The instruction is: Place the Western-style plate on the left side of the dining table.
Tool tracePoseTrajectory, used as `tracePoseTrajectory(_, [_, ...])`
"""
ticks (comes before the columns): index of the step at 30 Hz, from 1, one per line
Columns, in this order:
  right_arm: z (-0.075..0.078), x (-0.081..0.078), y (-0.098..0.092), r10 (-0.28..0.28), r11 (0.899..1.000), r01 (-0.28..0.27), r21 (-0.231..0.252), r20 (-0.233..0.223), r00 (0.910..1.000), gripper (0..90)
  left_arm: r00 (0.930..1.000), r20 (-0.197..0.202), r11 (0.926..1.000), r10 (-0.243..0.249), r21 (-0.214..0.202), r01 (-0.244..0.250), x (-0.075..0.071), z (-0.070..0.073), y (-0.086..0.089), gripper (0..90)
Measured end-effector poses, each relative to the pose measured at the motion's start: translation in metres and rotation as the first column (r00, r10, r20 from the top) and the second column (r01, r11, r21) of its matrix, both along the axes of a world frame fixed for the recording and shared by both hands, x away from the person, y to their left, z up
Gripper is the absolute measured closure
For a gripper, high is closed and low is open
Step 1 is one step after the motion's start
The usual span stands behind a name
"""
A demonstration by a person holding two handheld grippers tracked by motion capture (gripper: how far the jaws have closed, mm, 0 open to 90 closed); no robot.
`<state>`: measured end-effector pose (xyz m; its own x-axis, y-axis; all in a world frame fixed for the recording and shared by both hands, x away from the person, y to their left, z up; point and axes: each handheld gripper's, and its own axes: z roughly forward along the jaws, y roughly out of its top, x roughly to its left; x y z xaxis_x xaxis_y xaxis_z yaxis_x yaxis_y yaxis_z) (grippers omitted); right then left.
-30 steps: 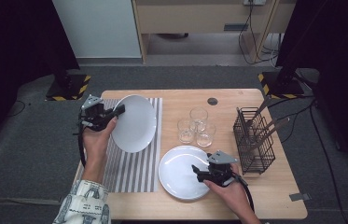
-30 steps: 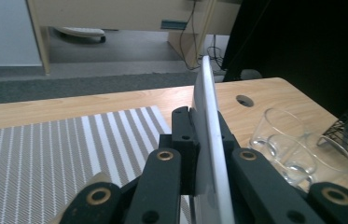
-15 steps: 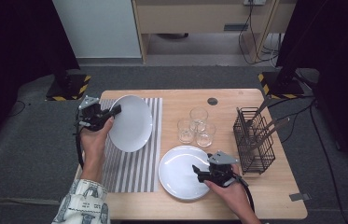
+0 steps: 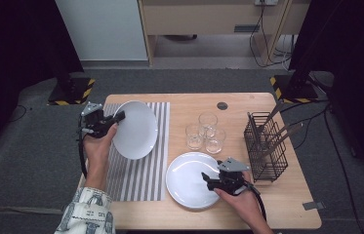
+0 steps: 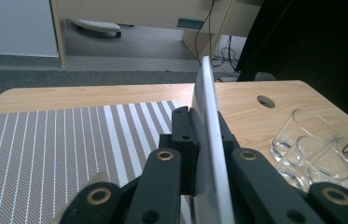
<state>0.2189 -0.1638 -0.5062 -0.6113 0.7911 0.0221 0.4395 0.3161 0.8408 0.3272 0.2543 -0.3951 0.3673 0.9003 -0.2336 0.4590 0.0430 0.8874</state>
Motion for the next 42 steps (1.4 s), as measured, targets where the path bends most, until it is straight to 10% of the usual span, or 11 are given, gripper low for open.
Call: tracePoseTrajectory(42, [-0.001, 0.001, -0.001, -0.002, 1.000, 0.002, -0.006, -0.007, 1.0000, 24.5, 0.9982, -0.059, 0.9995, 0.014, -0.029, -0.015, 0.004, -0.036, -0.005, 85.4])
